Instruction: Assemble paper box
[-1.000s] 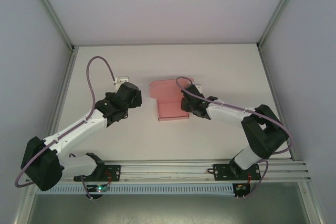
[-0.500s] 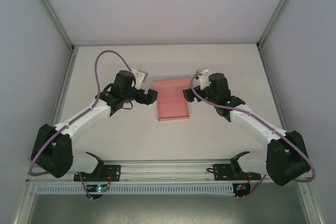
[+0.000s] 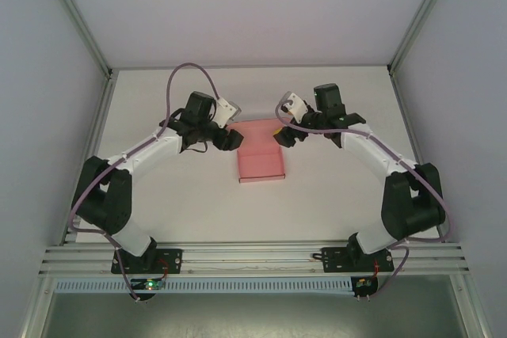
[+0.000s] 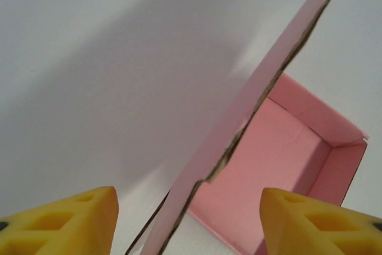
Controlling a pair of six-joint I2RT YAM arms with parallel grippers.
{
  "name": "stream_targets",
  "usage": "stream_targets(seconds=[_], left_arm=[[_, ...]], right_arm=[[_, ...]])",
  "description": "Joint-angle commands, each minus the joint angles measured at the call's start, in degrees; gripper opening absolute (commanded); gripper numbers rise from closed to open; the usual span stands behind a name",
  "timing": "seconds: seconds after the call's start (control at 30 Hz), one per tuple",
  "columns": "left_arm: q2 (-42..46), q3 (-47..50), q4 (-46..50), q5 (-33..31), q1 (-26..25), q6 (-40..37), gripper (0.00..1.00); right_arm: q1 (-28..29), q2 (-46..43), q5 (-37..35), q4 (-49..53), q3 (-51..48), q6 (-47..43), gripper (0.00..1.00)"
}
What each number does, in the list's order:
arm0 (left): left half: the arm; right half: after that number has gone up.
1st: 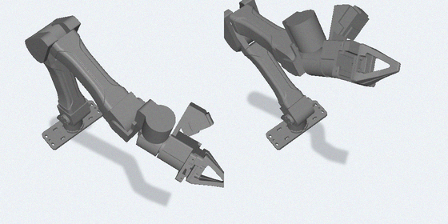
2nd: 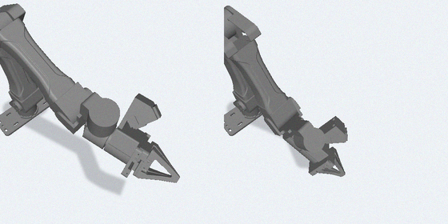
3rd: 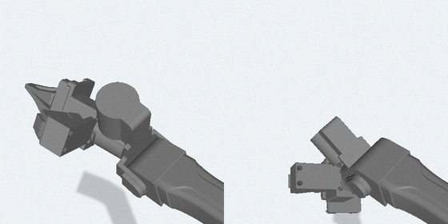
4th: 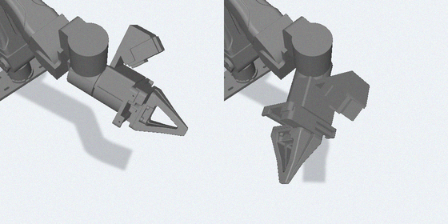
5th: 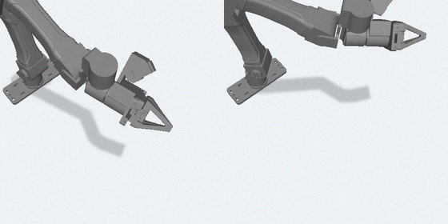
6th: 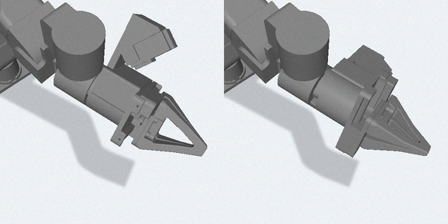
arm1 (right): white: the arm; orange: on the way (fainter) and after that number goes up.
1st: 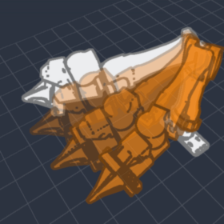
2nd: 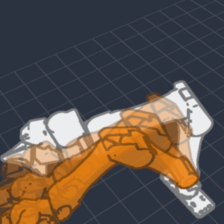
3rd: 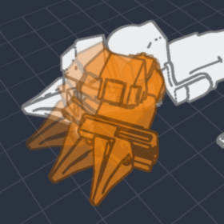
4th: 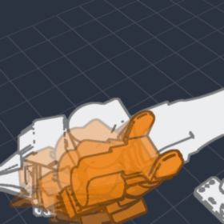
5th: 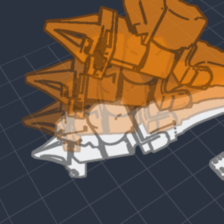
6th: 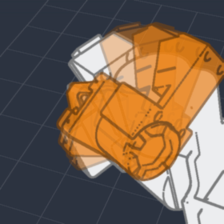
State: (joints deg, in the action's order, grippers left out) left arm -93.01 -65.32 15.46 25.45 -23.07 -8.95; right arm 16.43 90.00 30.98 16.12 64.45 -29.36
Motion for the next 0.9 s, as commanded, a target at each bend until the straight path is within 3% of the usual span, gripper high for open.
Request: stream_targets(seconds=[0.0, 0.17, 0.23, 0.33, 0.5, 0.7, 0.87], left_arm=[[-1.0, -2.0, 3.0, 1.8, 0.9, -3.1, 0.59], [-1.7, -2.2, 3.3, 1.8, 1.1, -4.2, 0.54], [-2.0, -2.3, 3.4, 1.8, 1.0, -4.2, 0.53], [-2.5, -2.8, 3.8, 2.2, 1.3, -4.5, 0.42], [-3.4, -3.6, 4.7, 1.7, 1.4, -4.9, 0.25], [-3.9, -4.2, 5.2, -0.4, 1.3, -4.7, 0.18], [-4.3, -5.0, 5.5, -0.6, 1.4, -3.7, 0.07]], right_arm=[[-0.8, 3.4, 0.9, 5.7, 3.7, -4.3, 0.84], [-1.3, 7.2, 0.1, 10.2, 7.4, -5.7, 0.65], [-1.4, 7.7, 0.3, 11.0, 7.9, -6.1, 0.64], [-1.6, 7.7, 0.7, 10.8, 7.6, -6.2, 0.61], [-1.8, 8.2, -0.7, 12.3, 8.0, -5.8, 0.47], [-2.1, 7.7, -3.3, 14.0, 7.9, -6.2, 0.4], [-2.2, 7.7, -3.0, 15.0, 8.5, -6.2, 0.19]])
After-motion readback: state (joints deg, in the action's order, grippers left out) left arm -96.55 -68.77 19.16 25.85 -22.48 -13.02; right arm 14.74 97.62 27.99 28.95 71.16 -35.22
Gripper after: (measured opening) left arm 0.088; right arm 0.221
